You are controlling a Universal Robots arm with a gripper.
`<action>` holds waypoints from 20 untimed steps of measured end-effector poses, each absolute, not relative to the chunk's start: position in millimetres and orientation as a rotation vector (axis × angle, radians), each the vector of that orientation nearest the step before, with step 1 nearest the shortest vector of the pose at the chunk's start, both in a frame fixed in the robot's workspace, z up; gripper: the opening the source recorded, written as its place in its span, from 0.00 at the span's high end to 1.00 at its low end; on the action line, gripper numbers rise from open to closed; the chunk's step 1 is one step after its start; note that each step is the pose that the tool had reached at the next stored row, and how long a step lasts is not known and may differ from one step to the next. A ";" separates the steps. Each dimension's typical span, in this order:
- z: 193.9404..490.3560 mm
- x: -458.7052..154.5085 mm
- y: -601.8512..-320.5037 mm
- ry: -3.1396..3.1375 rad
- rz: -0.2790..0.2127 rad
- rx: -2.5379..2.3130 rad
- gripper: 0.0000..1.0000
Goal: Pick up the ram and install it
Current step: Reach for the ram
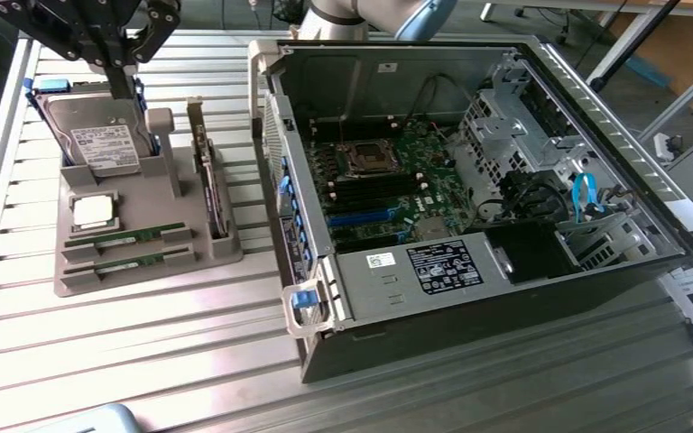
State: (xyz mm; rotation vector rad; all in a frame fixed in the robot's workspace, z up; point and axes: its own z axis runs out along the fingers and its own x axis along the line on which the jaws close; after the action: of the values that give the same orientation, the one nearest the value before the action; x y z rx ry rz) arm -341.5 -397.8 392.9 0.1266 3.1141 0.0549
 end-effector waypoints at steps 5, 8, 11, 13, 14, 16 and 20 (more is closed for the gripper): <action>393.0 -347.0 -397.9 3.114 0.055 0.126 0.90; 392.9 -352.2 -397.9 3.114 0.055 0.126 0.90; 392.9 -357.3 -397.8 3.114 0.055 0.126 0.90; 392.9 -360.9 -397.9 3.114 0.055 0.126 0.90; 392.9 -362.2 -397.8 3.114 0.055 0.126 0.90; 393.0 -364.6 -397.8 3.114 0.055 0.126 0.90; 392.9 -370.3 -397.8 3.114 0.055 0.126 0.90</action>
State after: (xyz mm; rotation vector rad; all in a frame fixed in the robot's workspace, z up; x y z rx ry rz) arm -370.3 -397.8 392.9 0.1265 3.1141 0.0549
